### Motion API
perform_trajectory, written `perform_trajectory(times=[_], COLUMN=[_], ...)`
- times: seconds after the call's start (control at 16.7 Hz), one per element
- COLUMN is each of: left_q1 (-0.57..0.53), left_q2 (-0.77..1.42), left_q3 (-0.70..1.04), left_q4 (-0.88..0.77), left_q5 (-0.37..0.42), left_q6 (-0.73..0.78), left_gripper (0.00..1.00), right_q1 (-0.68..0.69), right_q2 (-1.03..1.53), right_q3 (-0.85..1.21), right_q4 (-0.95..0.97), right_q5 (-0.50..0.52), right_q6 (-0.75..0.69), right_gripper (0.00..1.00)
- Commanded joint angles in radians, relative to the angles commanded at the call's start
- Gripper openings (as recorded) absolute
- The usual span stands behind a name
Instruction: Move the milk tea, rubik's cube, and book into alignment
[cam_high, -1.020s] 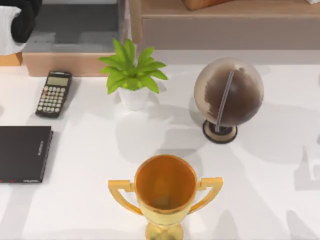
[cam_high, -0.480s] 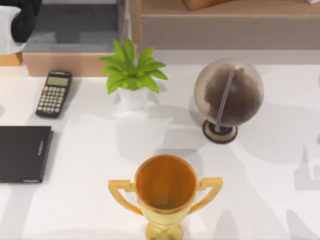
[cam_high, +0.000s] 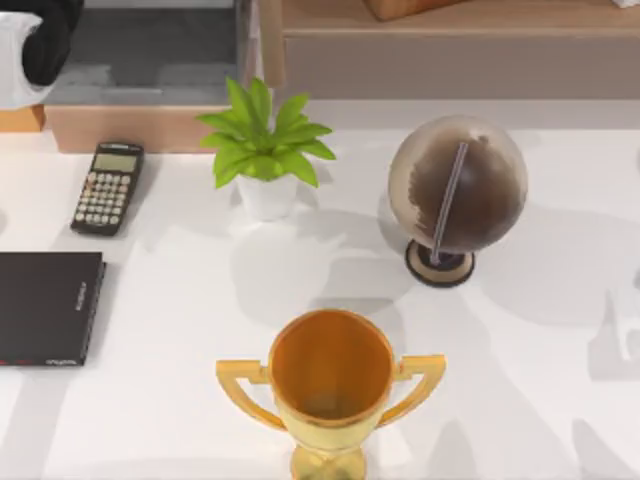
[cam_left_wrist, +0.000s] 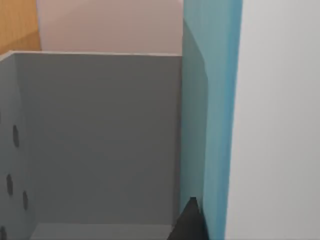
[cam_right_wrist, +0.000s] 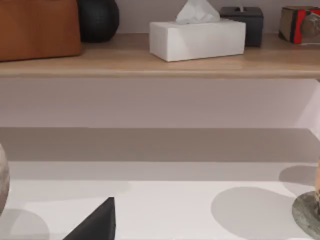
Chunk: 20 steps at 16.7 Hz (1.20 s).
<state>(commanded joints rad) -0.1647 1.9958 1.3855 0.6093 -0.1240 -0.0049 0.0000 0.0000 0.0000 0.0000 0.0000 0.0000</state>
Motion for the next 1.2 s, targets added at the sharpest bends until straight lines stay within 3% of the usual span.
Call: perform_trajectory(times=[0.72,0.96,1.2], left_q1=[0.002,0.026,0.079], left_q2=[-0.075,-0.227,-0.421], left_q3=[-0.048,-0.187,-0.414], left_q4=[-0.007,0.054,0.128], left_q5=[0.016,0.119,0.255], left_q6=[0.033,0.222,0.554], left_gripper=[0.0,0.0,0.0], right_q1=[0.0,0.0,0.0], right_q2=[0.0,0.0,0.0], right_q3=[0.0,0.0,0.0], right_q4=[0.0,0.0,0.0], right_q5=[0.0,0.0,0.0], right_q6=[0.0,0.0,0.0], right_gripper=[1.0,1.0,1.0])
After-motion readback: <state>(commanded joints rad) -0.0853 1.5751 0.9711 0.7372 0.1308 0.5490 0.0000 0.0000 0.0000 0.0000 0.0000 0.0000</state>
